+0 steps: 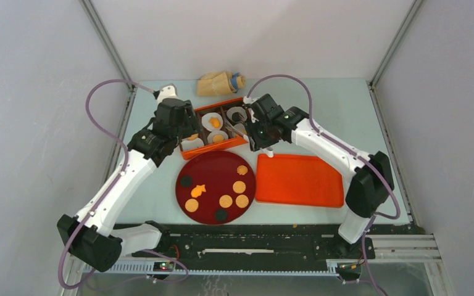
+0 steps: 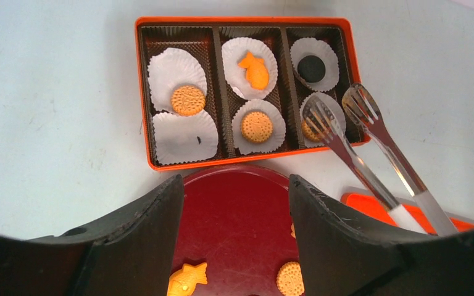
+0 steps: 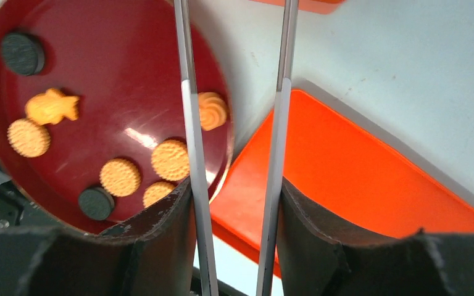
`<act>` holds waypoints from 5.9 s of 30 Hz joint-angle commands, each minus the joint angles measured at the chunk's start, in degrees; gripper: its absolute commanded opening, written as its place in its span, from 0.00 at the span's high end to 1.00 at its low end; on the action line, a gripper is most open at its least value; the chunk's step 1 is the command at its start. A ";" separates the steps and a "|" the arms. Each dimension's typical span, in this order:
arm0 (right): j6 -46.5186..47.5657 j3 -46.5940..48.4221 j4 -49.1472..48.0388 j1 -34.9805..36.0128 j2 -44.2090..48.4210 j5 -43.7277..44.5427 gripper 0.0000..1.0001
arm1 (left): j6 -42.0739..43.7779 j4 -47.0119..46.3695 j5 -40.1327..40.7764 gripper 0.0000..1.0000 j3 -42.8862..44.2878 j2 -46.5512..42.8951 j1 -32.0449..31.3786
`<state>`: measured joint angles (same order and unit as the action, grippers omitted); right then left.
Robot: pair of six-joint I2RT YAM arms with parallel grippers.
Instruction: Pack the cookies
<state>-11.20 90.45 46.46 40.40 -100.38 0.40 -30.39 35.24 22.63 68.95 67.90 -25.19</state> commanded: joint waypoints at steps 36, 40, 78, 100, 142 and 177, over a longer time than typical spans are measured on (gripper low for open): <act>0.80 -11.96 -5.34 27.60 1.08 0.48 0.47 | -3.95 4.90 -1.37 0.32 -2.94 -14.03 1.63; 2.95 -9.63 -5.23 27.01 -1.16 0.21 0.47 | -3.97 4.91 -0.95 0.32 -3.24 -14.02 1.64; 7.37 17.14 0.96 13.27 -9.41 -1.92 0.76 | -1.60 6.78 1.42 0.32 1.26 -13.69 1.59; -2.15 -8.28 -0.25 20.66 8.57 -1.57 0.70 | -1.85 5.89 -1.88 0.32 1.62 -11.29 1.64; -7.52 -10.59 1.80 27.68 5.04 -0.40 0.52 | -2.66 7.03 -2.69 0.32 -0.18 -15.15 1.62; 3.25 15.03 3.01 13.99 -6.19 0.66 0.87 | 1.12 5.74 5.93 0.32 3.65 -13.52 1.64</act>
<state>-10.72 101.30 50.22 56.03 -103.09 4.54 -31.68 42.70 24.53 68.38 54.00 -23.86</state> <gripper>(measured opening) 0.417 0.680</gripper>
